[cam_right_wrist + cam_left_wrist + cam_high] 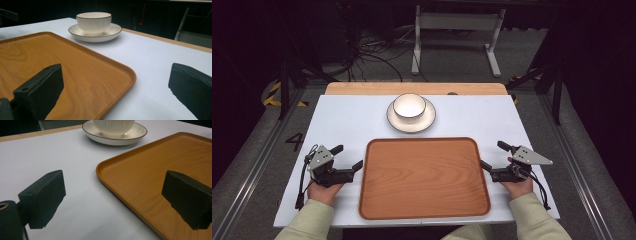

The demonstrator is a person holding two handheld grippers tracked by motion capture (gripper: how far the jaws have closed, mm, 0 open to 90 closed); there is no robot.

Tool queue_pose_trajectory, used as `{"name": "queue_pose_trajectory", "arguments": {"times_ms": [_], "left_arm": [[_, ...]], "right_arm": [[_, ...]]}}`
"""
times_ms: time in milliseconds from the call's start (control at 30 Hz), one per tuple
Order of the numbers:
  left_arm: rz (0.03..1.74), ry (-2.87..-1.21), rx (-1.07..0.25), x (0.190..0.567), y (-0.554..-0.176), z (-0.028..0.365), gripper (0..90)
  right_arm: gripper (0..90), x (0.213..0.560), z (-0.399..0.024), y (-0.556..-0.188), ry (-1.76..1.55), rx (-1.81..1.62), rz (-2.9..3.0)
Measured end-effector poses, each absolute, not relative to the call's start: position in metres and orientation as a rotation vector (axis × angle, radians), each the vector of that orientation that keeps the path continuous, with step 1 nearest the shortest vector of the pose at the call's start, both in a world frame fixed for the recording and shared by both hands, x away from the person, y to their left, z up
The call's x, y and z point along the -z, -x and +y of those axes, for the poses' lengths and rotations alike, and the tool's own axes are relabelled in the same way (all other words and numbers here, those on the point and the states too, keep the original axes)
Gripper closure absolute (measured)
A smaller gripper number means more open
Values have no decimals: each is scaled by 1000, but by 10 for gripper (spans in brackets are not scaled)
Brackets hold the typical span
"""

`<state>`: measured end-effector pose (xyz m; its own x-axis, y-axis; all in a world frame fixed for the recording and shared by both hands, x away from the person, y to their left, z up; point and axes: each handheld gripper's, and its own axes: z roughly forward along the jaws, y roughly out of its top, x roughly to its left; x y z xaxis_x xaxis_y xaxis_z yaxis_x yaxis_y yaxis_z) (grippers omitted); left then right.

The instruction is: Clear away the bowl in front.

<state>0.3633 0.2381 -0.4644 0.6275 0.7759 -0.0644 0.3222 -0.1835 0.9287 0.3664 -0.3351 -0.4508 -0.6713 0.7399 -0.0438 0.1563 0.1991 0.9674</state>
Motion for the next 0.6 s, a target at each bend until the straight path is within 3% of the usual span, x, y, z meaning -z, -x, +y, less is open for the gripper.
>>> {"name": "queue_pose_trajectory", "arguments": {"times_ms": [600], "left_arm": [[860,-1765,-539,430,-363,232,64]], "right_arm": [[7,452,-336,-367,-863,-1517,1966]]}}
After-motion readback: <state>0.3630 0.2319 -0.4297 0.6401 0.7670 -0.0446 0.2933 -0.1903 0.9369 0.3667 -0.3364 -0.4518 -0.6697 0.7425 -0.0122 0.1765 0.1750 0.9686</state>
